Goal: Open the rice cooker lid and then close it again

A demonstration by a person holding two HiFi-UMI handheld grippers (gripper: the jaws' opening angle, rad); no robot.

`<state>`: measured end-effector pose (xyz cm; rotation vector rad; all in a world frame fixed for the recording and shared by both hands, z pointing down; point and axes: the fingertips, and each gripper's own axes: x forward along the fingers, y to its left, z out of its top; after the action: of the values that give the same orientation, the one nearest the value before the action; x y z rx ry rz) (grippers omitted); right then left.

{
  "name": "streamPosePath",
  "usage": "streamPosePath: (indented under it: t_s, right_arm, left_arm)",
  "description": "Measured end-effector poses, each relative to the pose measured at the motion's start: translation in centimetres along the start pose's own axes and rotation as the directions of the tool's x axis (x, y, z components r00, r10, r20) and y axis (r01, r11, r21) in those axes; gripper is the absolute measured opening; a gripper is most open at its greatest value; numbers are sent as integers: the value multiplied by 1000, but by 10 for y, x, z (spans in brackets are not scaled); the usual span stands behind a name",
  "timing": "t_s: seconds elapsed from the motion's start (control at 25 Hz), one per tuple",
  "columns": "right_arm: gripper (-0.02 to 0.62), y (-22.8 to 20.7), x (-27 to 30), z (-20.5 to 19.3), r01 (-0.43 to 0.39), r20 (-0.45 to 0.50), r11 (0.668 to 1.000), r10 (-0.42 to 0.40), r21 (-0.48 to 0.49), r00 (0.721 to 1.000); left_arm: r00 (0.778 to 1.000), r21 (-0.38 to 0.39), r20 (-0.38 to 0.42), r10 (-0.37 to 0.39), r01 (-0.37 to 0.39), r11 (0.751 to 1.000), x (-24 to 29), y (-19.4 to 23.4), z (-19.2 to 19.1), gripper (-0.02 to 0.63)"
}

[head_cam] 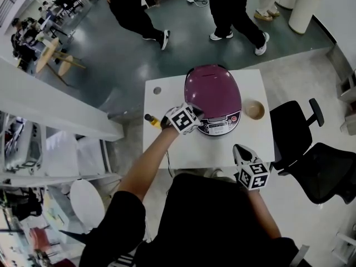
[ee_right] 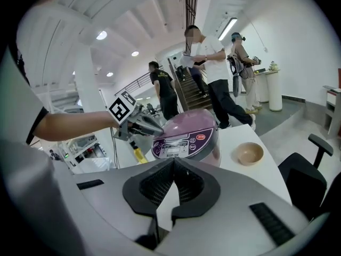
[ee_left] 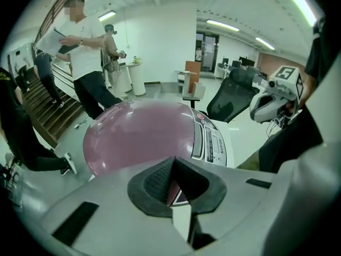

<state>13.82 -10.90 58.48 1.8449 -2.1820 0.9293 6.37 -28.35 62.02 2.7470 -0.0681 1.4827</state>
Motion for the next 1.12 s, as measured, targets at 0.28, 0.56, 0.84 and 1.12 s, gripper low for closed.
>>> streamPosePath:
  t_s: [0.28, 0.56, 0.84, 1.12]
  right_arm:
    - [0, -4, 6, 4, 2, 0, 1000, -2, 3, 1000]
    - [0, -22, 8, 4, 31, -5, 999, -31, 12, 1000]
    - [0, -21, 12, 6, 34, -9, 999, -34, 3, 999]
    - [0, -11, 7, 9, 35, -2, 999, -35, -32, 999]
  left_arm:
    - [998, -45, -31, -56, 55, 997, 2, 2, -2, 6]
    - [993, -19, -91, -77, 76, 997, 7, -1, -1, 5]
    - [989, 59, -143, -30, 39, 997, 4, 2, 6, 5]
    - [994, 35, -110, -13, 17, 999, 3, 3, 2, 5]
